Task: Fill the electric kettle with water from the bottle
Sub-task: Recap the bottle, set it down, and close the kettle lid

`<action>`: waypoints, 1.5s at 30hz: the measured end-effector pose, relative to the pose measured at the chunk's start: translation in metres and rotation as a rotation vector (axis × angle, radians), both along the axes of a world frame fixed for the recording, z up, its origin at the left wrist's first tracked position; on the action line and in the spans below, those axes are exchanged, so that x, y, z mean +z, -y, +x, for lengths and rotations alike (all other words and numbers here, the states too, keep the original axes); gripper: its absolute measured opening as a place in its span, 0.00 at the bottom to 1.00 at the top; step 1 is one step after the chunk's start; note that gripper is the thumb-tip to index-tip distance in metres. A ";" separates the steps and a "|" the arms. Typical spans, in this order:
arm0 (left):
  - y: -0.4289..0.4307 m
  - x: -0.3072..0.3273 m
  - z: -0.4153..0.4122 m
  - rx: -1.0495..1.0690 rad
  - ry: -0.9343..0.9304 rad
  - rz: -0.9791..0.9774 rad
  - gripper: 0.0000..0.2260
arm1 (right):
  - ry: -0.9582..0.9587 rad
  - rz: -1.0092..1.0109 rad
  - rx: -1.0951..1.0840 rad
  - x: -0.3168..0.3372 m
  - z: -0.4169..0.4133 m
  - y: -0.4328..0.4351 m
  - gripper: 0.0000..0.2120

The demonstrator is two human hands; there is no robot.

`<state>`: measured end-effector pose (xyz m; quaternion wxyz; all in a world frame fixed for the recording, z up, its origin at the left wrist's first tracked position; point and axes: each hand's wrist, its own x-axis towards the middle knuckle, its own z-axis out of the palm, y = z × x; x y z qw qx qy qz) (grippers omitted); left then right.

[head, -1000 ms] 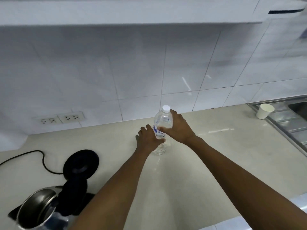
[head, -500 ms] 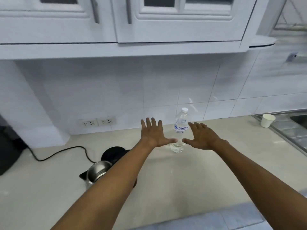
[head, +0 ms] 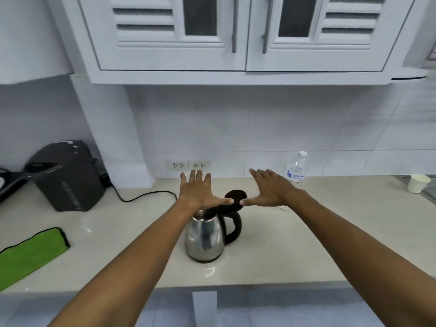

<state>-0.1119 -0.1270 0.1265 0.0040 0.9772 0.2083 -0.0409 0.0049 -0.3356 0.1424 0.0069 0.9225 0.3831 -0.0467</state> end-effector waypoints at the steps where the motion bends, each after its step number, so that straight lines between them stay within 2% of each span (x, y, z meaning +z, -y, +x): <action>1: -0.006 -0.003 -0.008 0.012 -0.008 -0.004 0.60 | 0.000 0.002 0.013 0.000 -0.005 -0.008 0.61; 9: -0.039 -0.030 -0.054 0.078 -0.030 -0.068 0.59 | -0.006 -0.021 0.099 -0.013 -0.029 -0.049 0.61; 15: -0.046 -0.061 -0.048 0.050 -0.065 -0.103 0.60 | -0.081 -0.098 0.012 -0.035 -0.019 -0.045 0.58; 17: -0.045 -0.072 -0.044 0.047 -0.066 -0.123 0.58 | -0.137 -0.081 -0.033 -0.038 -0.011 -0.042 0.54; 19: -0.046 -0.083 -0.040 0.043 -0.073 -0.136 0.57 | -0.160 -0.052 -0.048 -0.037 -0.001 -0.040 0.46; 21: -0.048 -0.095 -0.038 0.029 -0.074 -0.139 0.56 | -0.146 -0.040 -0.028 -0.034 0.006 -0.041 0.37; 23: -0.050 -0.104 -0.038 0.021 -0.048 -0.166 0.54 | -0.132 -0.047 0.016 -0.030 0.010 -0.046 0.33; 26: -0.054 -0.109 -0.040 0.017 0.008 -0.221 0.49 | -0.136 -0.022 0.074 -0.022 0.011 -0.053 0.33; 30: -0.060 -0.115 -0.042 0.025 0.058 -0.292 0.47 | -0.153 0.054 0.141 -0.012 0.006 -0.070 0.41; 34: -0.063 -0.120 -0.042 0.031 0.097 -0.338 0.46 | -0.195 0.087 0.219 -0.011 -0.006 -0.094 0.42; 45: -0.066 -0.123 -0.047 0.051 0.181 -0.448 0.40 | -0.229 -0.060 0.375 -0.045 -0.021 -0.148 0.40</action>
